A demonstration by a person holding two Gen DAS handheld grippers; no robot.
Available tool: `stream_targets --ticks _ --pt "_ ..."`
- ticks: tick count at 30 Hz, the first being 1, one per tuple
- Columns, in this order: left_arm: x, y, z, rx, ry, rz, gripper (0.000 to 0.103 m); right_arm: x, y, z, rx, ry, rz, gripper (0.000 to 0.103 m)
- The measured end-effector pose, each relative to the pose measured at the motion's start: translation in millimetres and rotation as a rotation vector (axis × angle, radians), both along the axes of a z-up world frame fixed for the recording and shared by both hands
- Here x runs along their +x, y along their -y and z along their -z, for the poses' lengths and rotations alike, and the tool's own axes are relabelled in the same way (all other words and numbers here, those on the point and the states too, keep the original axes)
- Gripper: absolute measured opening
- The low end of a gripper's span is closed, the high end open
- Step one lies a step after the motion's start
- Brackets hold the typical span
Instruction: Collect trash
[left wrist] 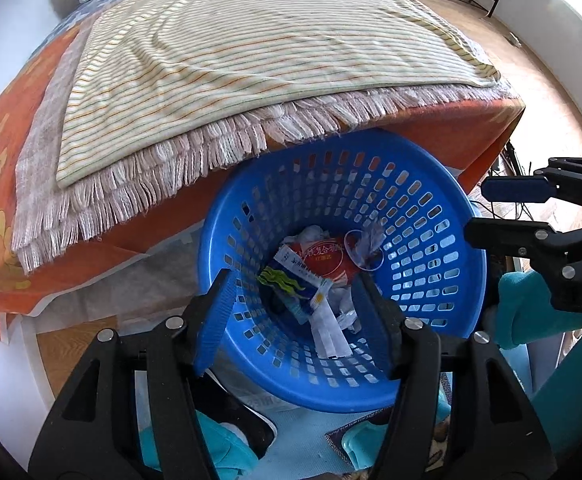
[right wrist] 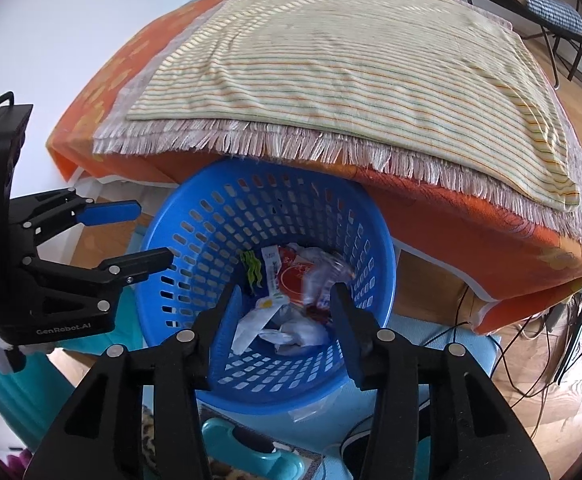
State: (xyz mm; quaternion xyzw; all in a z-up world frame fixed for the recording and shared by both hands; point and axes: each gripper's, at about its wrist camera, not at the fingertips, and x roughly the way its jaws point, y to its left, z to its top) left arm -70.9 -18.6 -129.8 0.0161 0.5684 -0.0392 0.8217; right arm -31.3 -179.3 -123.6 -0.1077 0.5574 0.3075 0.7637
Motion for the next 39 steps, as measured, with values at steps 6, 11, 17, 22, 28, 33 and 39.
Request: stream_targets --ticks 6,11,17,22,28,33,39 --pt "-0.7 -0.5 0.4 0.002 -0.001 -0.01 0.062 1.1 3.0 -0.3 -0.028 0.016 0.015 0.045" --pt "-1.1 -5.9 -7.1 -0.009 0.013 -0.029 0.062 1.7 5.4 -9.6 -0.041 0.059 0.034 0.05" --pt "-2.4 -6.5 -18.1 -0.003 0.048 -0.033 0.07 0.8 7.2 -25.8 -0.057 0.147 0.05 0.055" --pt "-1.7 -4.4 -23.6 0.005 0.061 -0.025 0.07 0.6 4.8 -33.1 -0.072 0.185 0.048 0.056" --pt "0.3 -5.5 -33.4 0.001 0.08 -0.03 0.07 2.3 3.3 -39.4 -0.065 0.189 0.047 0.057" --pt "6.4 -8.7 -53.5 -0.008 0.126 -0.045 0.07 7.3 2.8 -53.4 -0.048 0.215 0.042 0.057" --pt "16.2 -13.4 -84.9 -0.01 0.204 -0.056 0.071 16.8 -1.5 -75.1 -0.036 0.275 0.036 0.057"
